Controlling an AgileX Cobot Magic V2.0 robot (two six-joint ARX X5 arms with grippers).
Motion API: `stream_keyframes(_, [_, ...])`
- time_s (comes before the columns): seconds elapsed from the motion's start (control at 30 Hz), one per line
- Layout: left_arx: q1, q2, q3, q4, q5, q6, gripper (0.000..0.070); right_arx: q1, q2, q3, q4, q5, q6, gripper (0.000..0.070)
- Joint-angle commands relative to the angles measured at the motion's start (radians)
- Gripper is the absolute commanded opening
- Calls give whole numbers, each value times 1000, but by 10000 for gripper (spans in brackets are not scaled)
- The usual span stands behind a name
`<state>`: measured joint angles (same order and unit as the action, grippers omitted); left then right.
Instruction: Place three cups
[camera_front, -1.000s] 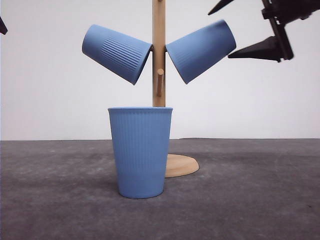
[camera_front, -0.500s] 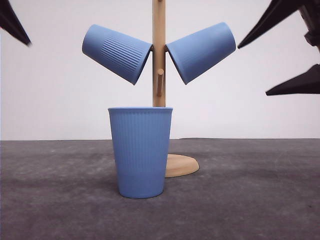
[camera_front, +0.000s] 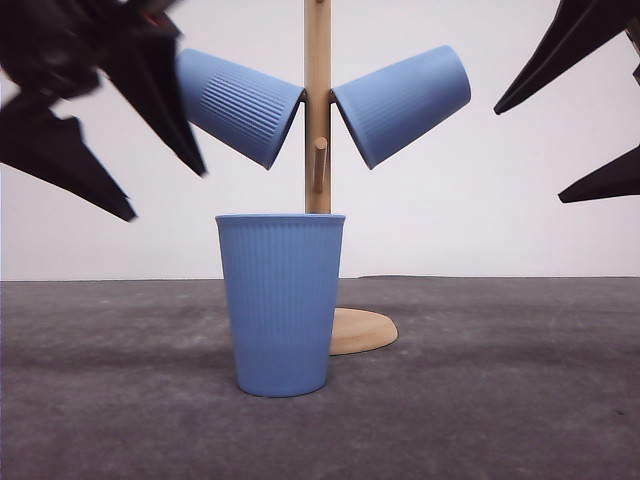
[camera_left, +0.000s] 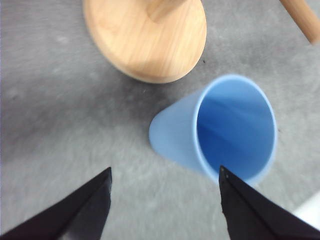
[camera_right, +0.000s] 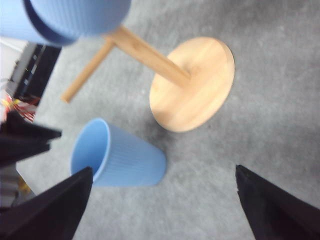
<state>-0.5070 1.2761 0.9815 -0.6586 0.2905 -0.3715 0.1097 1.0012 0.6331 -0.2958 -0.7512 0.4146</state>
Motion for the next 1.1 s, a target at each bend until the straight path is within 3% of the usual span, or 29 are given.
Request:
stream_keyframes(0.0, [-16, 54, 45, 5, -6, -12, 393, 0, 4, 5, -6, 6, -40, 580])
stream_keyframes(0.37, [-99, 276, 165, -14, -6, -11, 365, 0, 3, 6, -41, 18, -84, 580])
stream_keyframes(0.43, [-107, 299, 168, -33, -6, -7, 291, 1, 3, 6, -69, 15, -109, 580])
stream_keyframes(0.6, [-117, 321, 168, -52, 14, 32, 3, 32, 3, 6, -180, -20, -231, 580])
stream_keyframes(0.73, [-118, 320, 172, -51, 165, 44, 0, 92, 1, 5, -237, -74, -333, 580])
stream_keyframes(0.9, [-129, 320, 173, -59, 392, 46, 0, 209, -18, 6, -233, -155, -403, 580])
stream_keyframes(1.07, [-162, 320, 173, -72, 491, 46, 0, 340, -48, 6, -233, -165, -457, 581])
